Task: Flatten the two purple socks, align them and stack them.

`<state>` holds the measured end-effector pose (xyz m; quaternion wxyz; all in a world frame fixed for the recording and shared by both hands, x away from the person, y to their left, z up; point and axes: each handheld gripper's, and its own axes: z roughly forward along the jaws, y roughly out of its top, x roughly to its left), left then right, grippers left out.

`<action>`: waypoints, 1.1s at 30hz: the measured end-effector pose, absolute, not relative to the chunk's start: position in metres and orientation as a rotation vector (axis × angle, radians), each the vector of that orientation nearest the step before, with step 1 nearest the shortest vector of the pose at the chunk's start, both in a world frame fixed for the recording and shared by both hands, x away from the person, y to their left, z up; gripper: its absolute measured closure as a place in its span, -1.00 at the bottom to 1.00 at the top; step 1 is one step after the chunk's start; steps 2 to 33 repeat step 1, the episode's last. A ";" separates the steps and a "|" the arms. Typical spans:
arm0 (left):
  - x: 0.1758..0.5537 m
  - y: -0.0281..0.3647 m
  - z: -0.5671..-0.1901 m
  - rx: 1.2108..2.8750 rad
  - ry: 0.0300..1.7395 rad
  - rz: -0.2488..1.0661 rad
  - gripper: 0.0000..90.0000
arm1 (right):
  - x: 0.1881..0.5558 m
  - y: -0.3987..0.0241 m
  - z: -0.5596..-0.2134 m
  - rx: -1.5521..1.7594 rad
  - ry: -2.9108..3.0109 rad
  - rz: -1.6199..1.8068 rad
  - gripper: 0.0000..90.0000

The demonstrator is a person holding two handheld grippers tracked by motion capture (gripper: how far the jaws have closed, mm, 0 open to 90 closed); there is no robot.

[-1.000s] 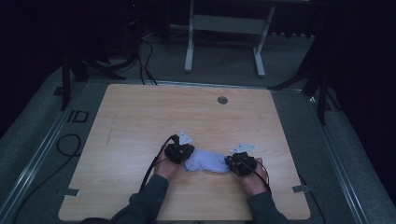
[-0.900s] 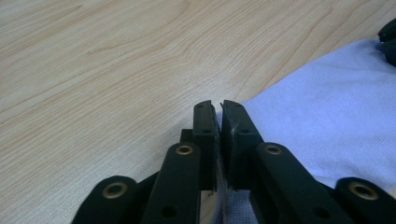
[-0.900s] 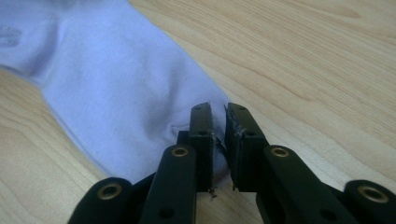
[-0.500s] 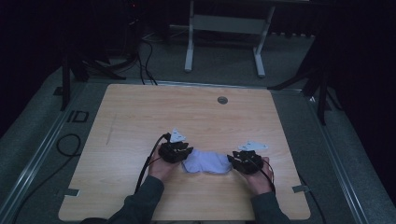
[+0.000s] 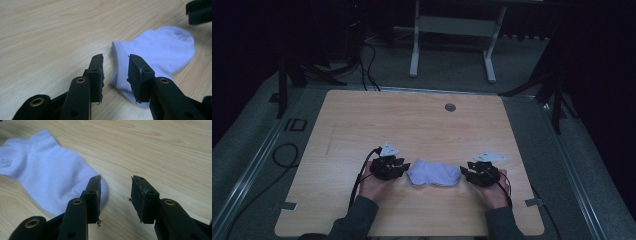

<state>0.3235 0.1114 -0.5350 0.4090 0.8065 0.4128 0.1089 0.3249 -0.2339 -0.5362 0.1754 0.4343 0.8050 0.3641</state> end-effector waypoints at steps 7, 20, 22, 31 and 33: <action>0.322 0.114 -0.536 2.032 1.041 0.275 0.43 | 0.325 -0.235 -0.536 1.234 2.276 1.033 0.31; 0.322 0.114 -0.536 2.032 1.041 0.275 0.43 | 0.325 -0.235 -0.536 1.234 2.276 1.033 0.31; 0.322 0.114 -0.536 2.032 1.041 0.275 0.43 | 0.325 -0.235 -0.536 1.234 2.276 1.033 0.31; 0.322 0.114 -0.536 2.032 1.041 0.275 0.43 | 0.325 -0.235 -0.536 1.234 2.276 1.033 0.31; 0.322 0.114 -0.536 2.032 1.041 0.275 0.43 | 0.325 -0.235 -0.536 1.234 2.276 1.033 0.31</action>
